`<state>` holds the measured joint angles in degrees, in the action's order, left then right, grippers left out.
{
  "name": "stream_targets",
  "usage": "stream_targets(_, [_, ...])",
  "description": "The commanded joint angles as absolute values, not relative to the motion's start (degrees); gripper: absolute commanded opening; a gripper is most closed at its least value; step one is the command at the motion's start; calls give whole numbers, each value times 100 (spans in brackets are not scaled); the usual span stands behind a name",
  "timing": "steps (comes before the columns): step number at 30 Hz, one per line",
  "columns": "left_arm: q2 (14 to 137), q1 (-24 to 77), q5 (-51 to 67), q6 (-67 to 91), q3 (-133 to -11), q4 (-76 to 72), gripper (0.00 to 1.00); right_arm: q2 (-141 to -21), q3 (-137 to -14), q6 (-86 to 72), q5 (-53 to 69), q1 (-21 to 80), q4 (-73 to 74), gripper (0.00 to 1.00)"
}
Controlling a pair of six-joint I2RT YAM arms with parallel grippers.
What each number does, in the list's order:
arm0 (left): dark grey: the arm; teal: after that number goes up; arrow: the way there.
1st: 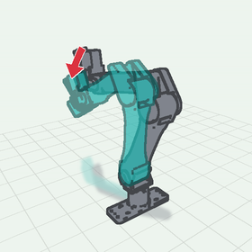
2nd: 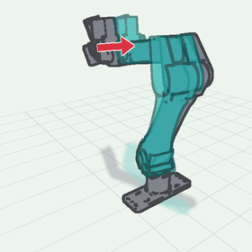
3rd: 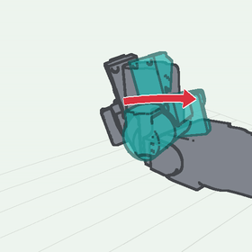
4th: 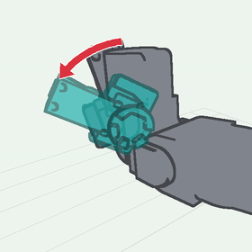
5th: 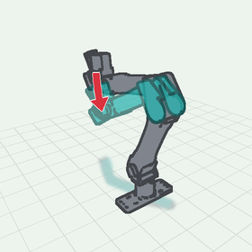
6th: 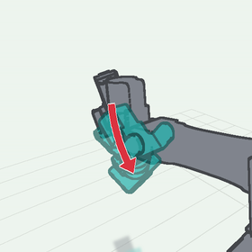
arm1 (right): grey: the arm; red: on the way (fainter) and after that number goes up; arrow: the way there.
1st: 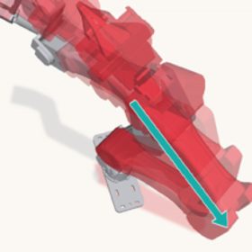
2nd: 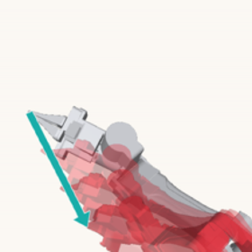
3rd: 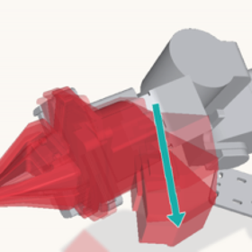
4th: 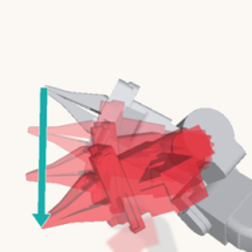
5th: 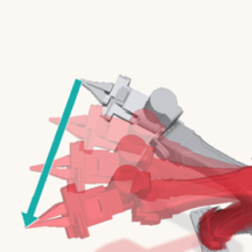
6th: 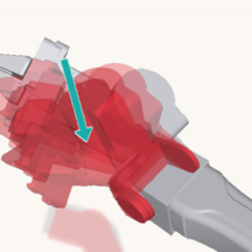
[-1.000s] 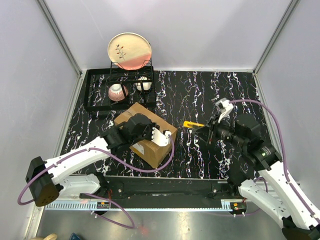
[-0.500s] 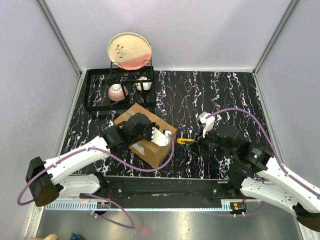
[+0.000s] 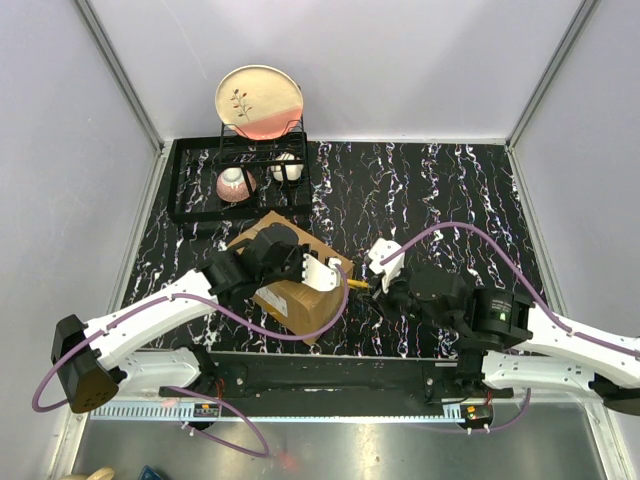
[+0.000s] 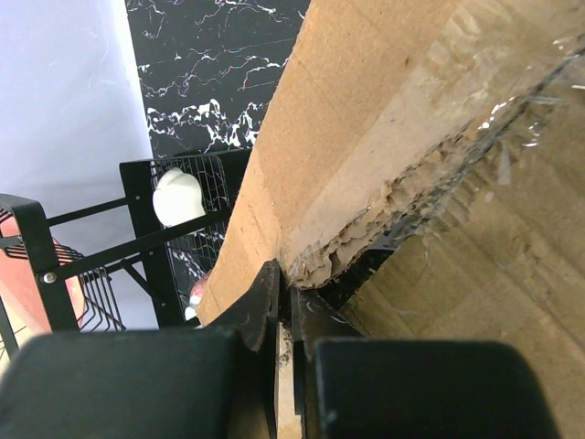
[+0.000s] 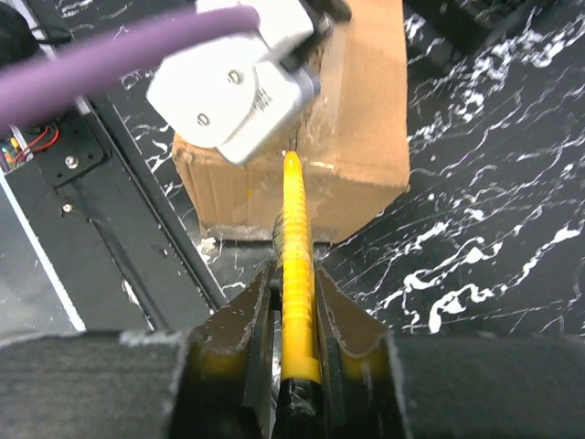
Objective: Unpack the express box
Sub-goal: Cut the express box at the center of the board.
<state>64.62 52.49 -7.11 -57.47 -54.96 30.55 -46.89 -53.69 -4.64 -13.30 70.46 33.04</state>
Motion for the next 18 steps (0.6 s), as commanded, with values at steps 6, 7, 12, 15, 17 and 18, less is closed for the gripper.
stream_targets(6, [6240,5247,-475,-5361,-5713,2997,0,-4851,-5669,-26,-2504,7681,3041,0])
stream_targets(7, [6205,5238,-457,-5361,-5730,3006,0,-4878,-5625,-26,-2540,7699,2998,0])
stream_targets(12, [6109,5247,-334,-5291,-5801,3164,0,-4755,-5335,-44,-2628,7761,2585,0])
stream_targets(15, [6117,5247,-334,-5273,-5888,3217,0,-4834,-5282,-79,-2584,7752,2505,0])
stream_targets(17, [6126,5247,-316,-5273,-5915,3234,0,-4843,-5238,-88,-2584,7761,2417,0])
stream_targets(18, [6135,5238,-308,-5273,-5950,3234,0,-4834,-5221,-79,-2593,7761,2400,0])
